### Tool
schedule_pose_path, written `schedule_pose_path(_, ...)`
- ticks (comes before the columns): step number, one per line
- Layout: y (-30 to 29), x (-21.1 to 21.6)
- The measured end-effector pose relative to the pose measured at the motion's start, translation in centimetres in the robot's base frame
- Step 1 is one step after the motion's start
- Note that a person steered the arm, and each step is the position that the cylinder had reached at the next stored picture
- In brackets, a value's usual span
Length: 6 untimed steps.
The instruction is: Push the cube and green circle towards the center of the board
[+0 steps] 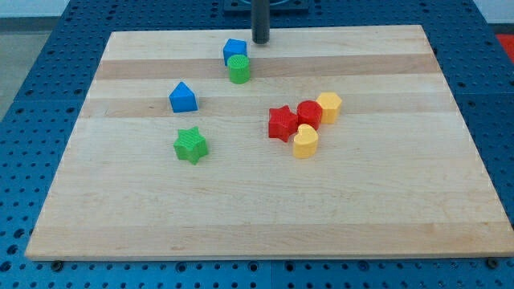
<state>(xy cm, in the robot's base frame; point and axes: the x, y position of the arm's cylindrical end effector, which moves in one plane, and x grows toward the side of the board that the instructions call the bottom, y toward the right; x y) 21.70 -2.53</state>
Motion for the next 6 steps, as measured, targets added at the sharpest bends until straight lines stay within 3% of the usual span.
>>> schedule_pose_path(6,-6.4,5.1)
